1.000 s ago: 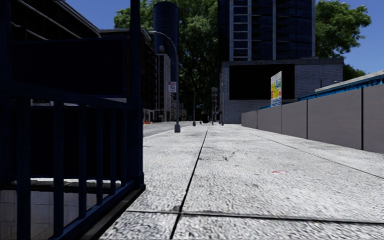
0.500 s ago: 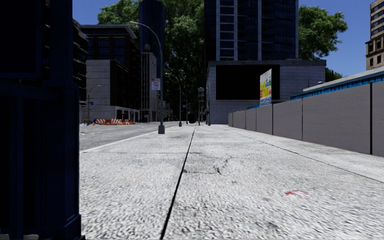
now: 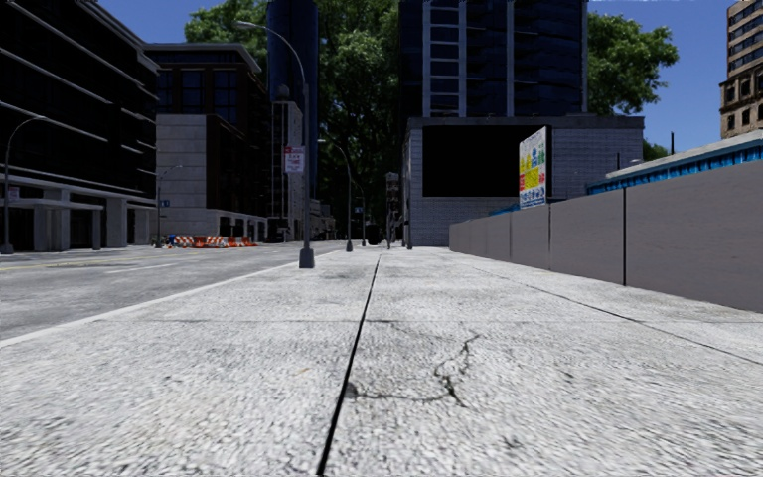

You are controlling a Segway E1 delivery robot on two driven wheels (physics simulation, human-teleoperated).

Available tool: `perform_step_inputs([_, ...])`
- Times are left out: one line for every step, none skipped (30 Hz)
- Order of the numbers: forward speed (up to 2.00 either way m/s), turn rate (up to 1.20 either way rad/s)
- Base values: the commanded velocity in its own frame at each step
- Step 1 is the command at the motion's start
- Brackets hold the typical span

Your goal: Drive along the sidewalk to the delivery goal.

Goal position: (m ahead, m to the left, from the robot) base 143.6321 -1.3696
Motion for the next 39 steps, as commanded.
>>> perform_step_inputs([2.0,-0.31])
perform_step_inputs([2.0,-0.31])
perform_step_inputs([2.0,-0.31])
perform_step_inputs([2.0,-0.31])
perform_step_inputs([2.0,-0.31])
perform_step_inputs([2.0,-0.31])
perform_step_inputs([2.0,-0.31])
perform_step_inputs([2.0,-0.31])
perform_step_inputs([2.0,-0.31])
perform_step_inputs([2.0,-0.31])
perform_step_inputs([2.0,-0.31])
perform_step_inputs([2.0,-0.31])
perform_step_inputs([2.0,-0.31])
perform_step_inputs([2.0,-0.31])
perform_step_inputs([2.0,-0.31])
perform_step_inputs([2.0,-0.31])
perform_step_inputs([2.0,-0.31])
perform_step_inputs([2.0,-0.3])
perform_step_inputs([2.0,-0.05])
perform_step_inputs([2.0,-0.05])
perform_step_inputs([2.0,0.0])
perform_step_inputs([2.0,0.0])
perform_step_inputs([2.0,0.0])
perform_step_inputs([2.0,0.0])
perform_step_inputs([2.0,0.0])
perform_step_inputs([2.0,0.0])
perform_step_inputs([2.0,0.0])
perform_step_inputs([2.0,0.0])
perform_step_inputs([2.0,0.0])
perform_step_inputs([2.0,0.0])
perform_step_inputs([2.0,0.0])
perform_step_inputs([2.0,0.0])
perform_step_inputs([2.0,0.0])
perform_step_inputs([2.0,0.0])
perform_step_inputs([2.0,0.0])
perform_step_inputs([2.0,0.0])
perform_step_inputs([2.0,0.0])
perform_step_inputs([2.0,0.0])
perform_step_inputs([2.0,0.0])
